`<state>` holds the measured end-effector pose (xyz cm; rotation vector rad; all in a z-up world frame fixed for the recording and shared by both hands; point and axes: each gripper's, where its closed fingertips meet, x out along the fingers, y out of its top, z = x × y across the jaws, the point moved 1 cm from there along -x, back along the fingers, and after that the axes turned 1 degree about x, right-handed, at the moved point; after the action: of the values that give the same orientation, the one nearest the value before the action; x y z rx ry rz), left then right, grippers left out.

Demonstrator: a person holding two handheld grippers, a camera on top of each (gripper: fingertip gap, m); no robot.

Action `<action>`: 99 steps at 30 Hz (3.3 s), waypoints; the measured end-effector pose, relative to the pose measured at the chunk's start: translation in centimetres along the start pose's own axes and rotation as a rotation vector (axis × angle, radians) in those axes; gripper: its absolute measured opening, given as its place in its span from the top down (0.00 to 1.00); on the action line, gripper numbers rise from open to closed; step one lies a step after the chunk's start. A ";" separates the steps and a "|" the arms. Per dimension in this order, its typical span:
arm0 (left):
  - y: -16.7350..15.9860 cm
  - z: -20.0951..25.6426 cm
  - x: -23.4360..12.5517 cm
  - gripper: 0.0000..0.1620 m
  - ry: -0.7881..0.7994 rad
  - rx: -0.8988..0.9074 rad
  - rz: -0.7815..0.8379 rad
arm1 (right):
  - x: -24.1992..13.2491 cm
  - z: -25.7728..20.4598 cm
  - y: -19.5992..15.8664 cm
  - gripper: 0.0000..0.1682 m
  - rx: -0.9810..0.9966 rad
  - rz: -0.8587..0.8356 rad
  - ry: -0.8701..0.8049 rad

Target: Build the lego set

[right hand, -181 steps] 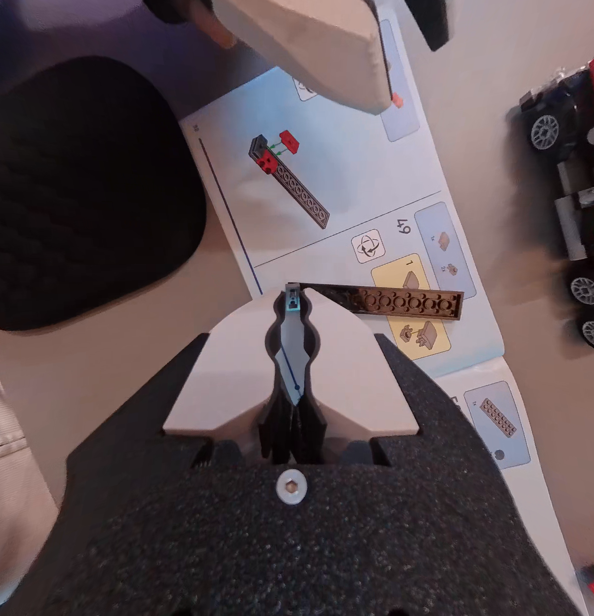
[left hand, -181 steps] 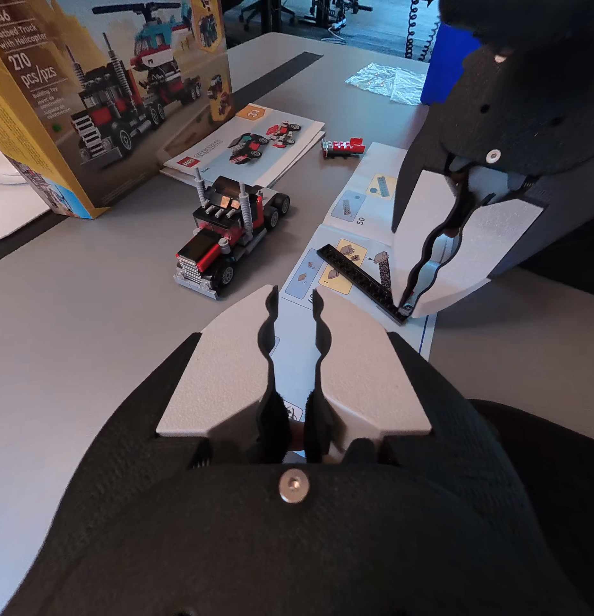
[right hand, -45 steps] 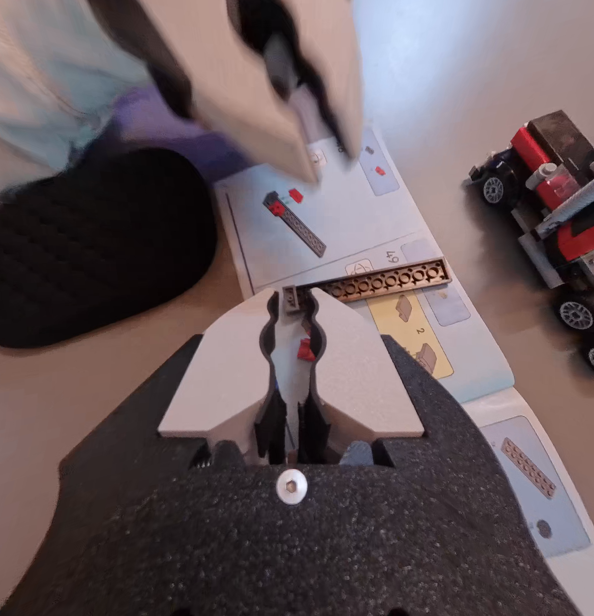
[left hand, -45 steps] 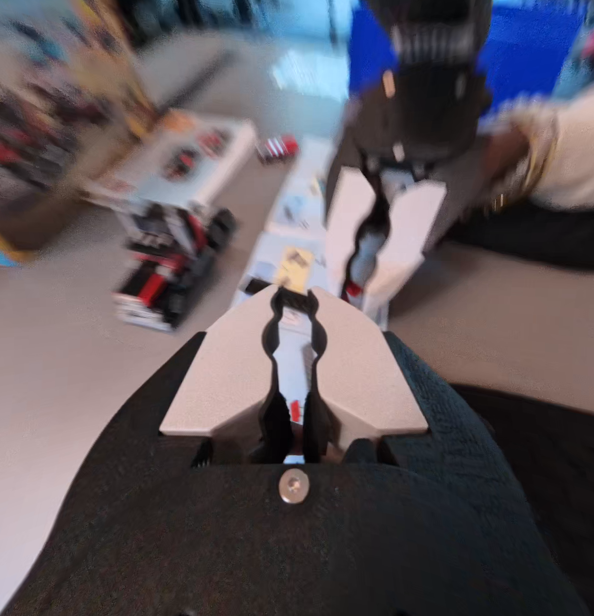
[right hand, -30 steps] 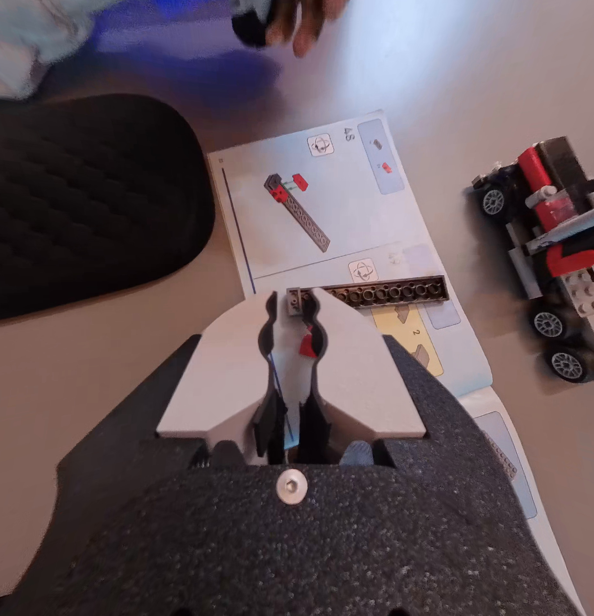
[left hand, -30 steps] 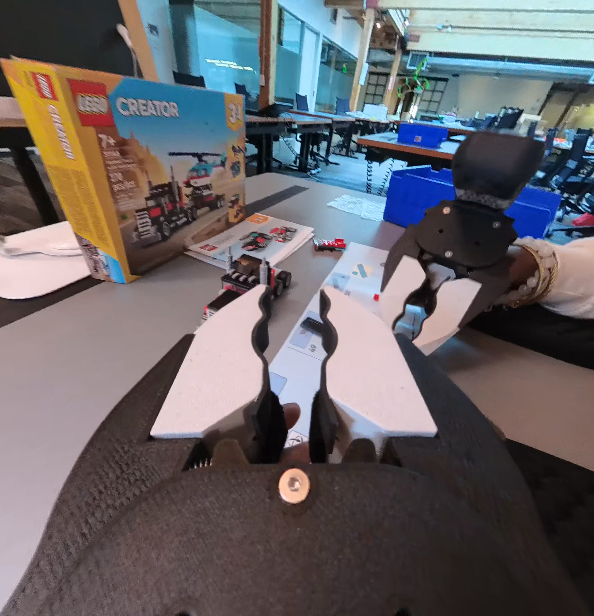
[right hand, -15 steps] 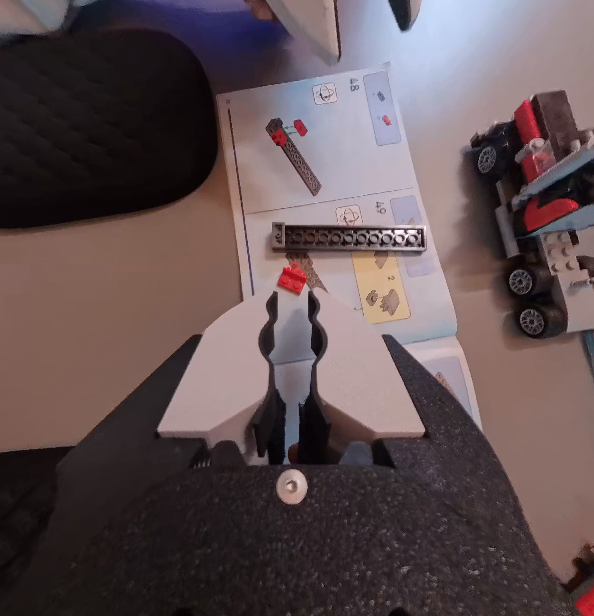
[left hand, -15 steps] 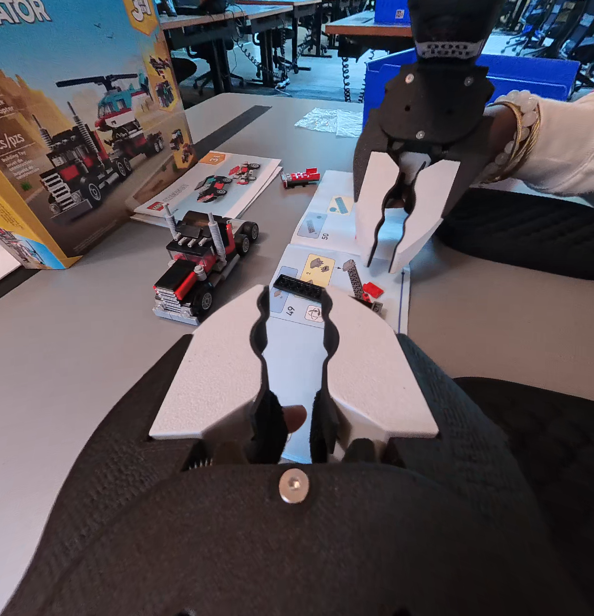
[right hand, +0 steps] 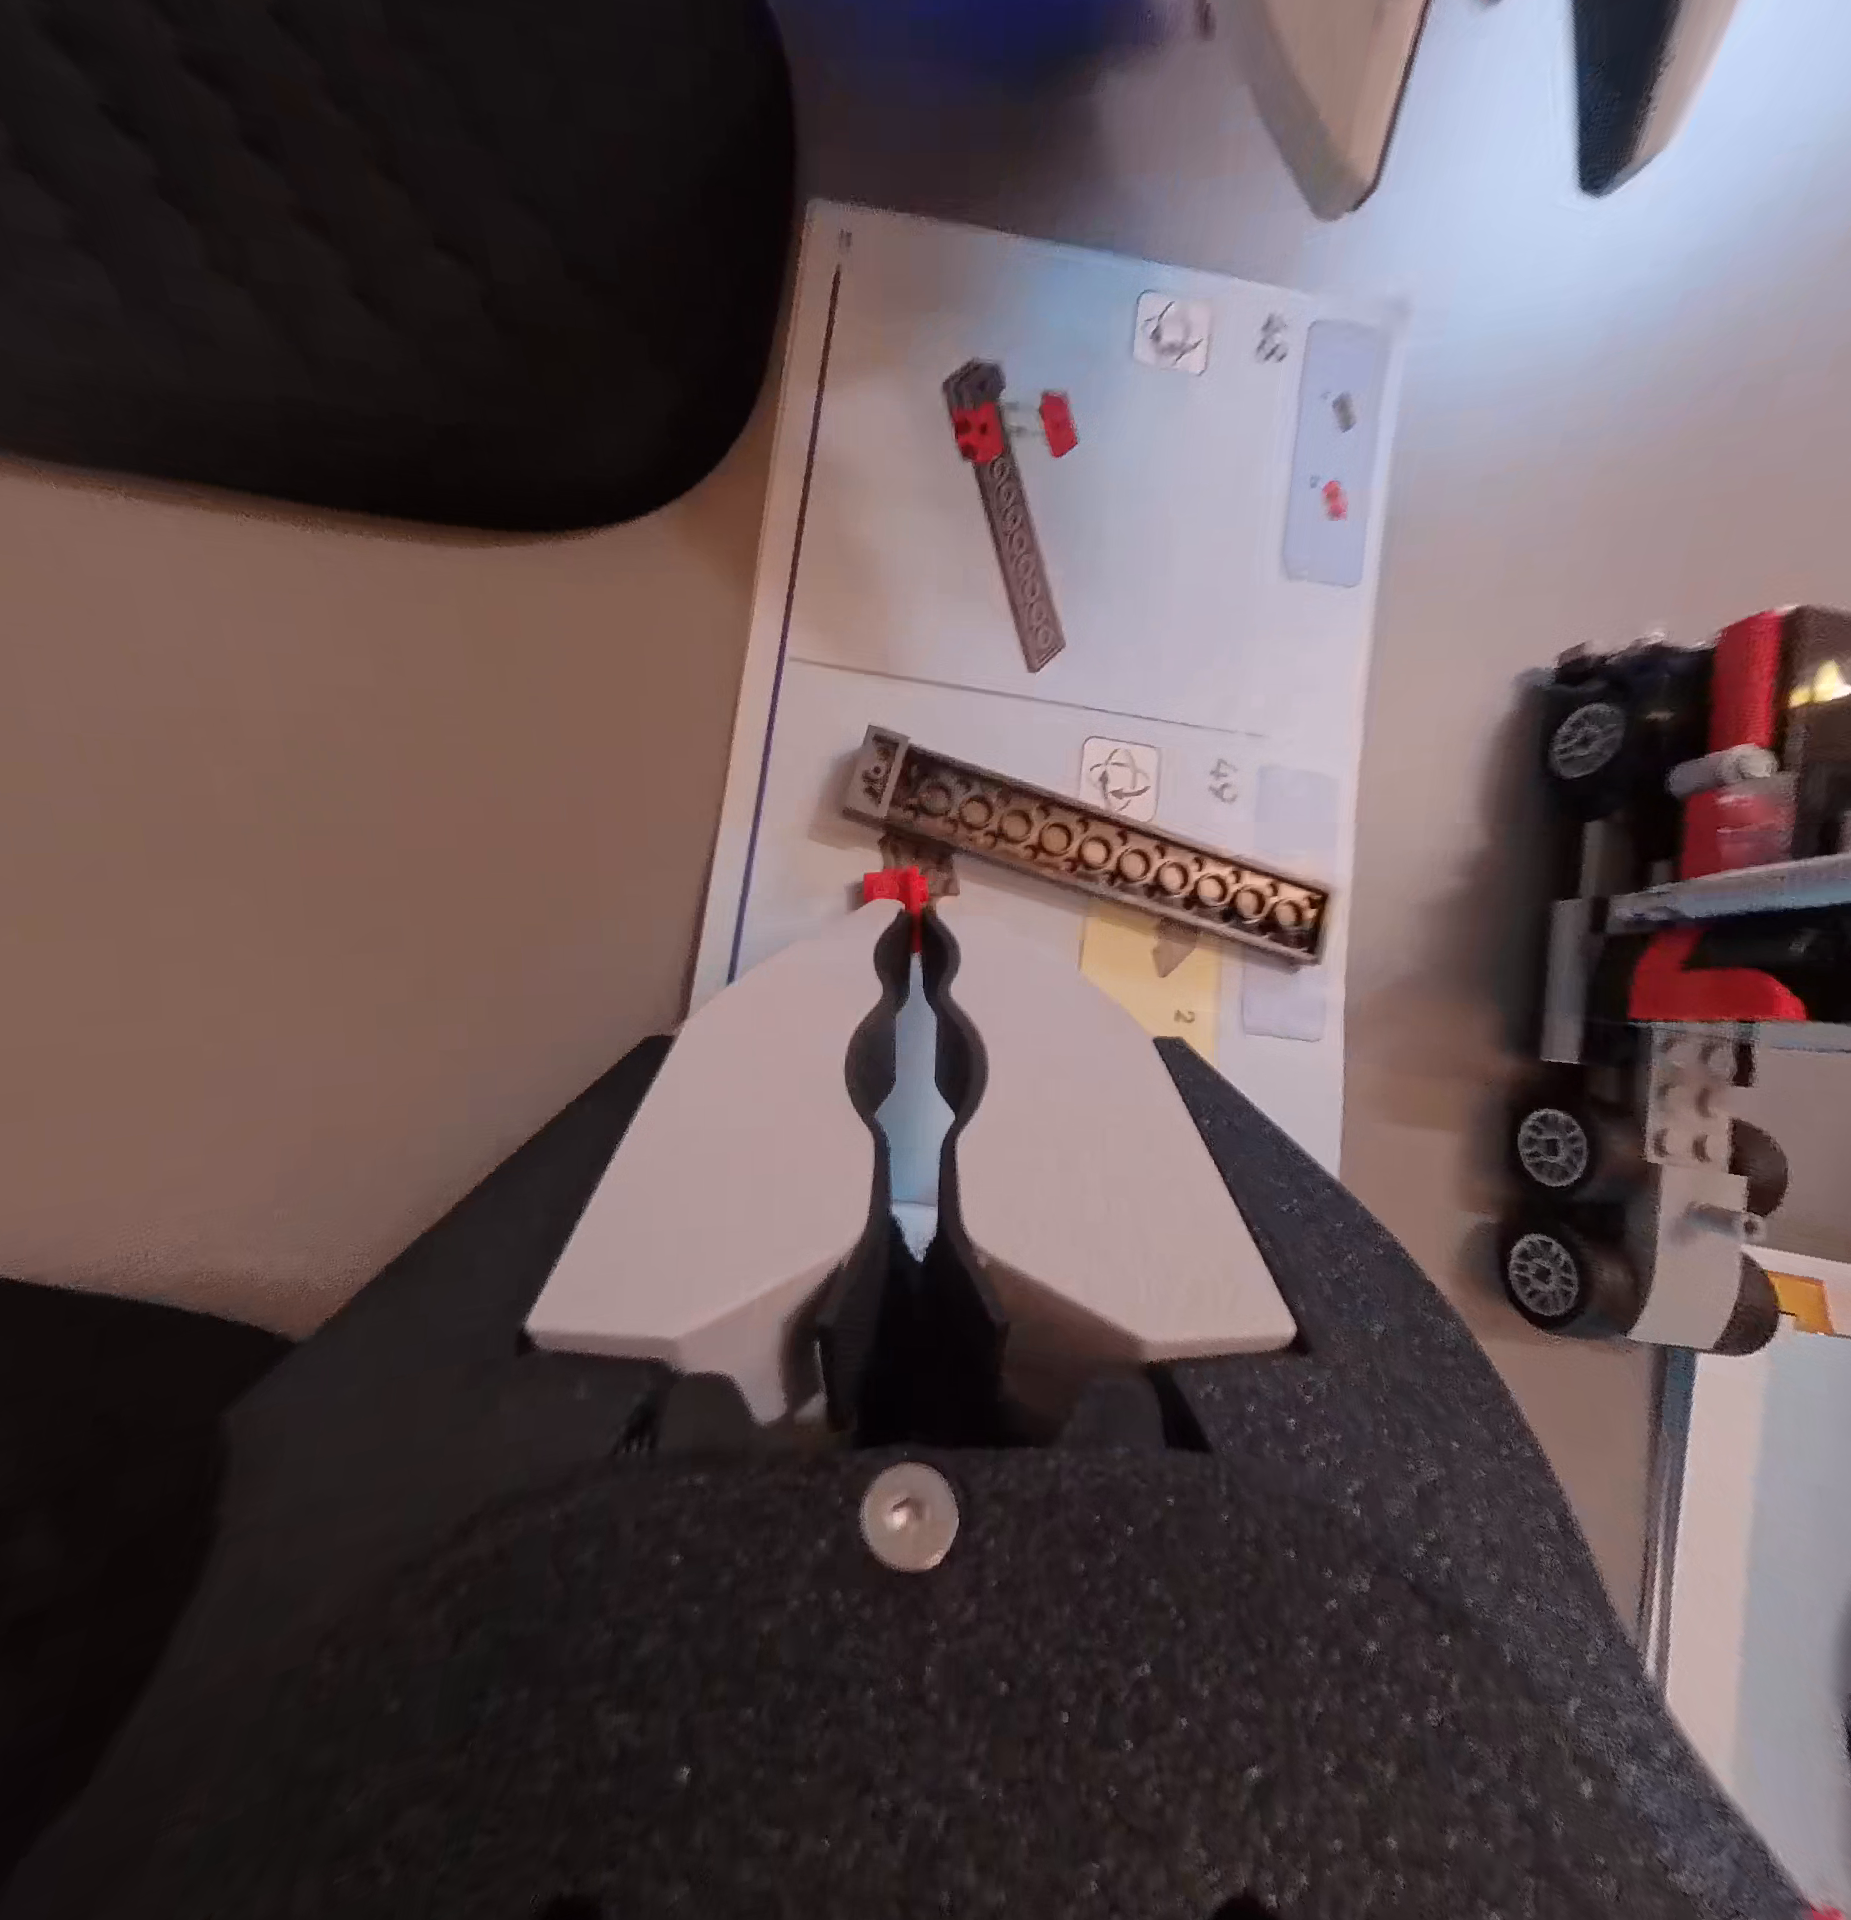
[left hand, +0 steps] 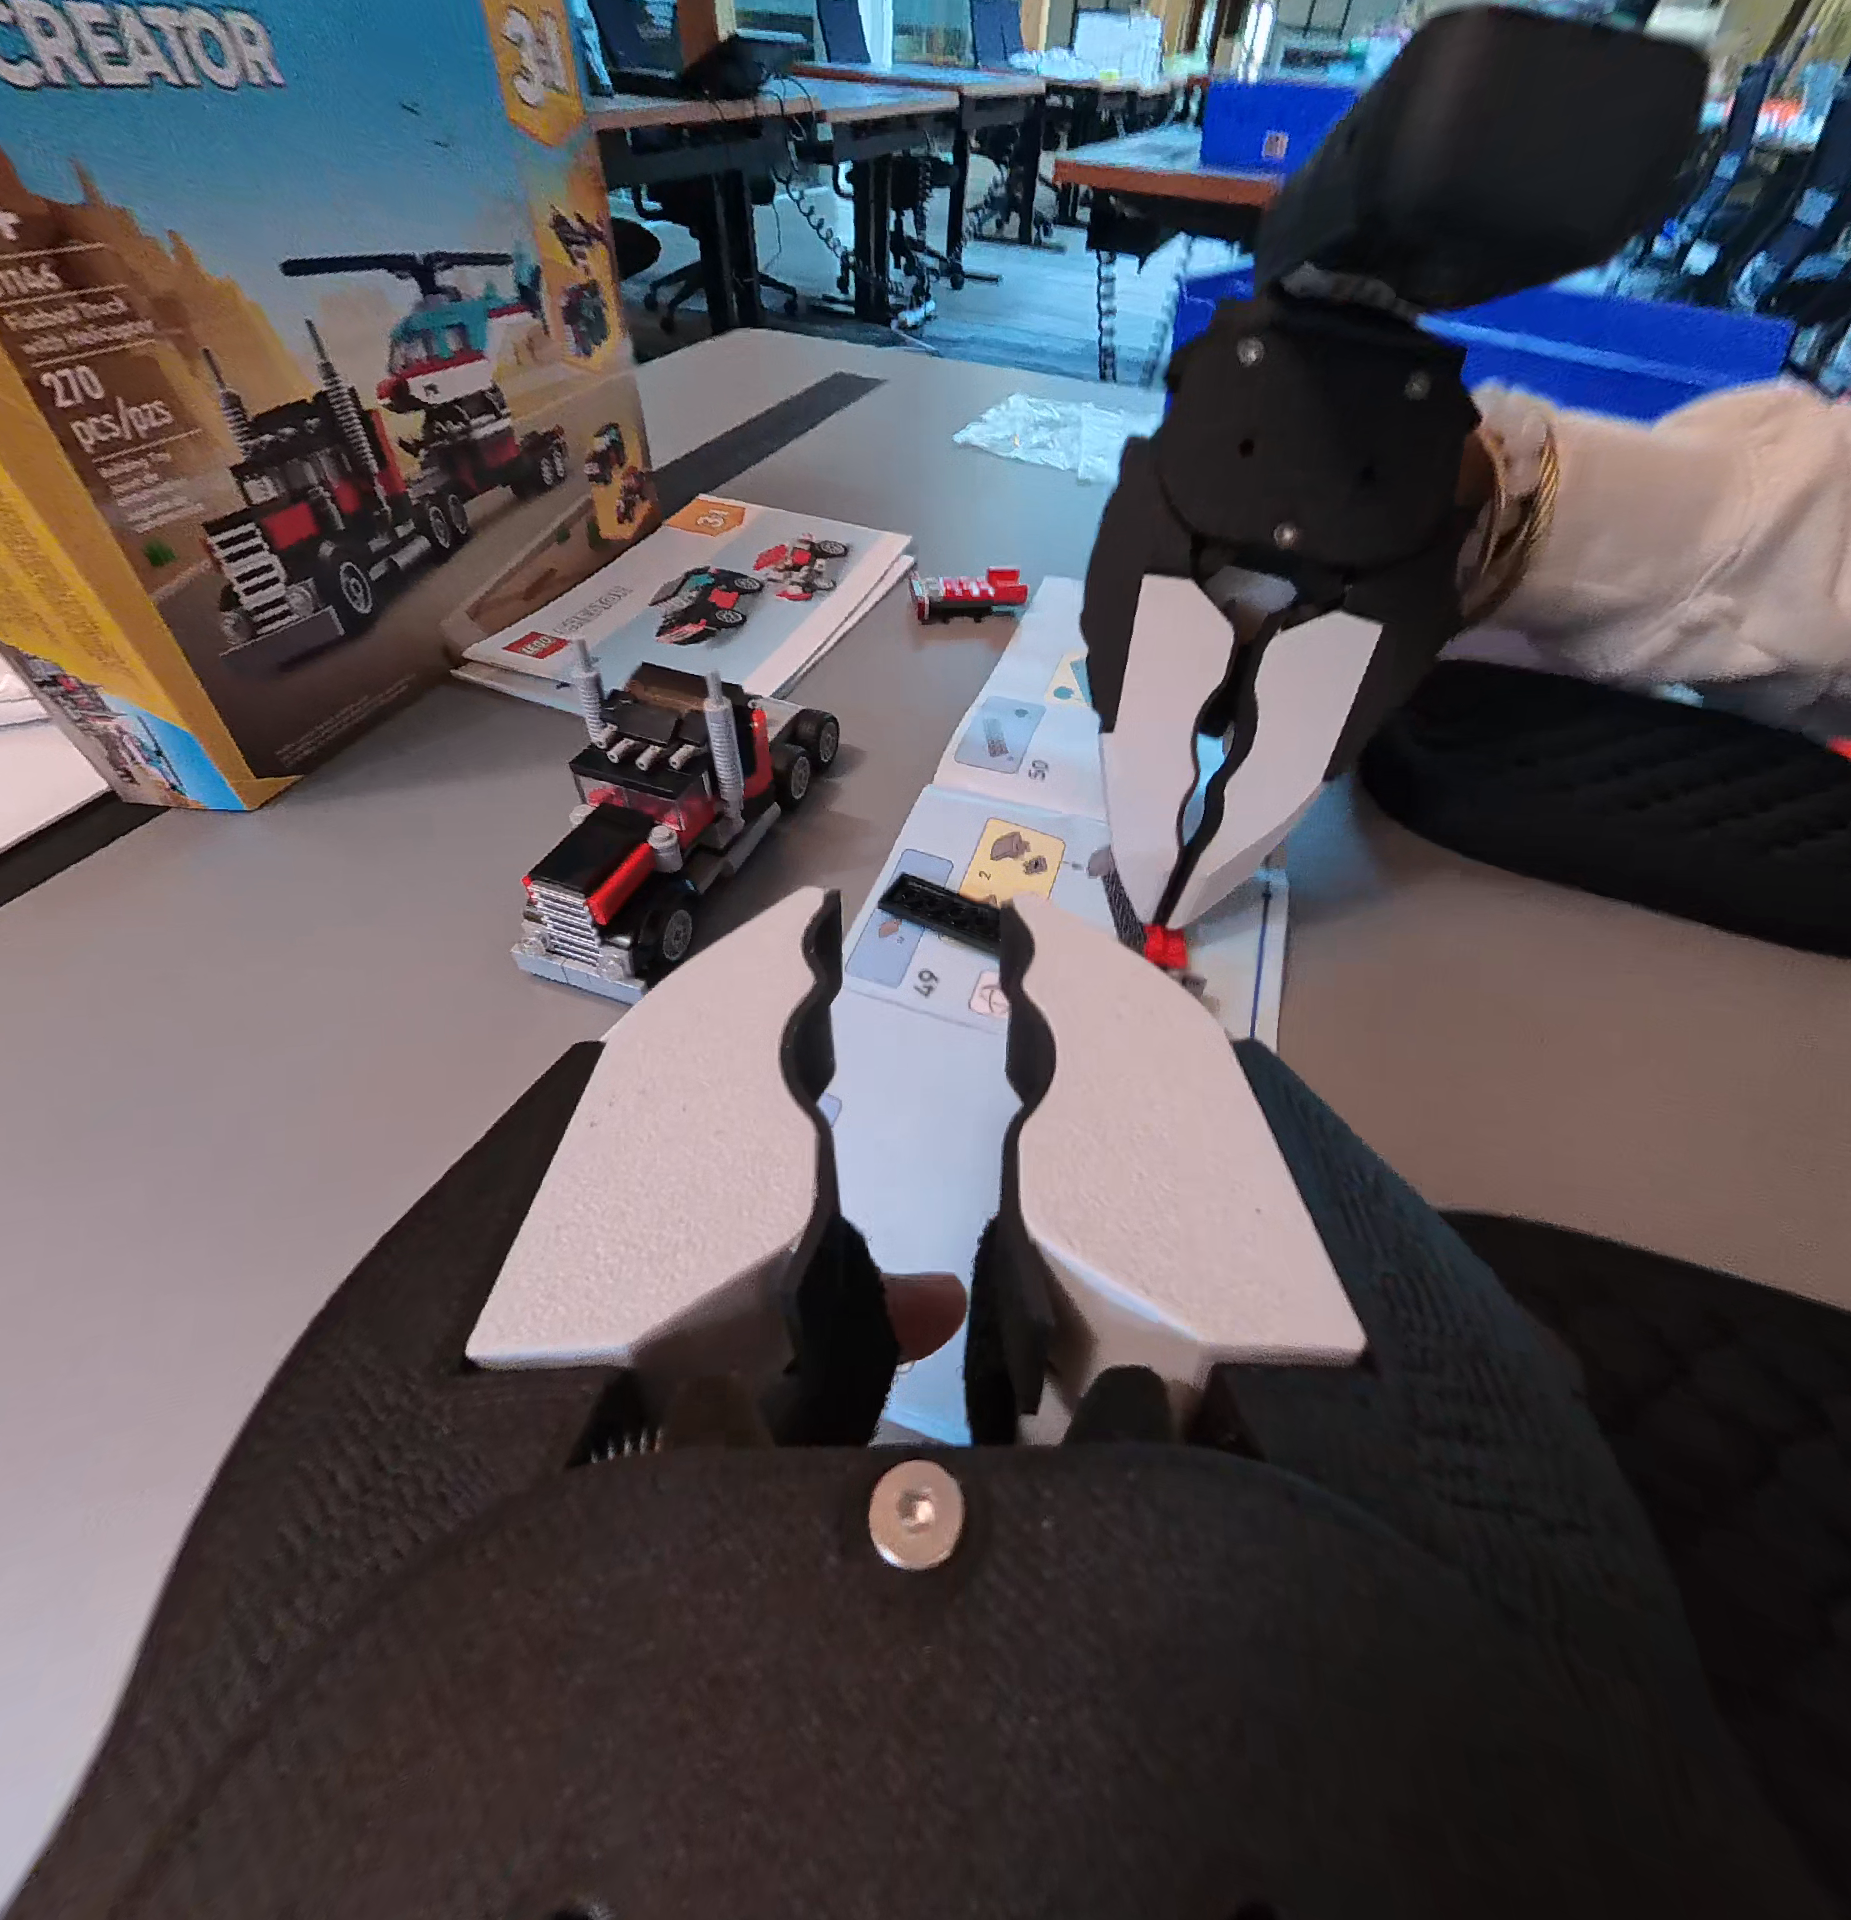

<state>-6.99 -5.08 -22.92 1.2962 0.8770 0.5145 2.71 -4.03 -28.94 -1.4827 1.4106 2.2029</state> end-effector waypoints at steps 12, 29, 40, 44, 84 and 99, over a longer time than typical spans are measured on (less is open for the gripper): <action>5.8 3.5 0.5 0.76 0.025 0.236 0.394 | -8.6 3.8 7.4 1.00 0.990 1.163 0.289; 5.0 4.7 1.9 0.89 0.122 0.484 0.310 | -6.2 3.0 8.4 1.00 1.139 1.136 0.433; 8.7 2.2 -0.4 0.90 -0.314 -0.754 0.771 | -8.9 3.3 10.6 0.88 0.045 0.798 -0.622; 8.9 2.3 -0.4 0.90 -0.410 -0.909 0.819 | -8.8 3.7 12.5 0.90 -0.333 0.516 -0.931; 5.5 3.2 0.8 0.81 0.008 0.251 0.427 | -6.7 4.5 9.1 0.96 1.097 1.106 0.628; 4.7 5.1 1.7 0.90 -0.072 0.372 0.361 | -5.9 2.2 9.5 0.96 1.101 0.992 0.778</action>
<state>-1.25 -5.81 -18.72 1.8206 0.6992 0.5994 -1.04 -5.52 -18.30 -1.2388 3.2872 0.4368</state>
